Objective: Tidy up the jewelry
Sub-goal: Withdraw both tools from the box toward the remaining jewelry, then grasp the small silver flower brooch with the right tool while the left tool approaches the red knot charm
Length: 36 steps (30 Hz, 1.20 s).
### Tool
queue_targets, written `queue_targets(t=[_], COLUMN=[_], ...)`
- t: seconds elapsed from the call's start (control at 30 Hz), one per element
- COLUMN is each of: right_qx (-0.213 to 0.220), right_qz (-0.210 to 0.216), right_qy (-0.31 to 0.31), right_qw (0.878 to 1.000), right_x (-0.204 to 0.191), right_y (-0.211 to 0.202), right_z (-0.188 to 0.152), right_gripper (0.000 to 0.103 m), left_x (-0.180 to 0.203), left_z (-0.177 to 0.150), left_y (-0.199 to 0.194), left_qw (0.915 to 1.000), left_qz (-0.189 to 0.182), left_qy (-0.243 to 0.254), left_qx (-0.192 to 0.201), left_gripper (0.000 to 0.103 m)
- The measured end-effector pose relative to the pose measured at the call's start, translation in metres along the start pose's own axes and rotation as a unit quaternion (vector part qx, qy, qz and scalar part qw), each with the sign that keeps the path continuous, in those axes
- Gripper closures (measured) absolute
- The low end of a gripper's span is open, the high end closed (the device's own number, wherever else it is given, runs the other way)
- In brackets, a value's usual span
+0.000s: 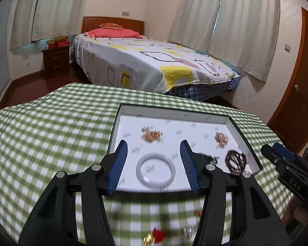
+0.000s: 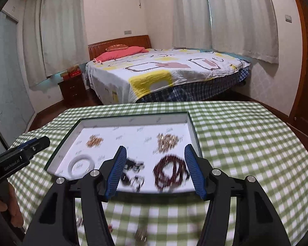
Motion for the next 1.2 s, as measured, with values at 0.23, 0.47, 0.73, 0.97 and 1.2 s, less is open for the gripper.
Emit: queue_targets(t=[0.23, 0.47, 0.73, 0.97, 1.2], right_qx=[-0.02, -0.034, -0.05, -0.084, -0.11], right_qz=[0.002, 0.001, 0.003, 0.002, 0.002], right_qy=[0.005, 0.006, 0.008, 0.014, 0.015], right_qw=[1.0, 0.999, 0.999, 0.996, 0.994], right_x=[-0.009, -0.017, -0.018, -0.016, -0.014], right_y=[-0.017, -0.03, -0.024, -0.007, 0.009], right_z=[-0.035, -0.061, -0.071, -0.083, -0.094], right_gripper=[0.045, 0.046, 0.046, 0.053, 0.059], left_x=[-0.014, -0.027, -0.036, -0.038, -0.036], left_z=[-0.031, -0.061, -0.076, -0.083, -0.09], left_y=[-0.026, -0.044, -0.047, -0.039, -0.034], left_qw=[0.9999, 0.9994, 0.9988, 0.9982, 0.9978], left_qz=[0.009, 0.021, 0.03, 0.032, 0.032], left_qy=[-0.005, -0.008, -0.012, -0.012, -0.011], left_qx=[-0.013, -0.025, -0.037, -0.049, -0.057], left_gripper=[0.051, 0.051, 0.051, 0.051, 0.051])
Point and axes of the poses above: each gripper's, at about its wrist camera, not at the fingertips, and y roughly the way its jaws point, x to its right, z to its top, the point moved 9 cm from there along y, roughly the way its jaws point, and after that the axes turned 14 degrees about z, right-handed, at the moved point
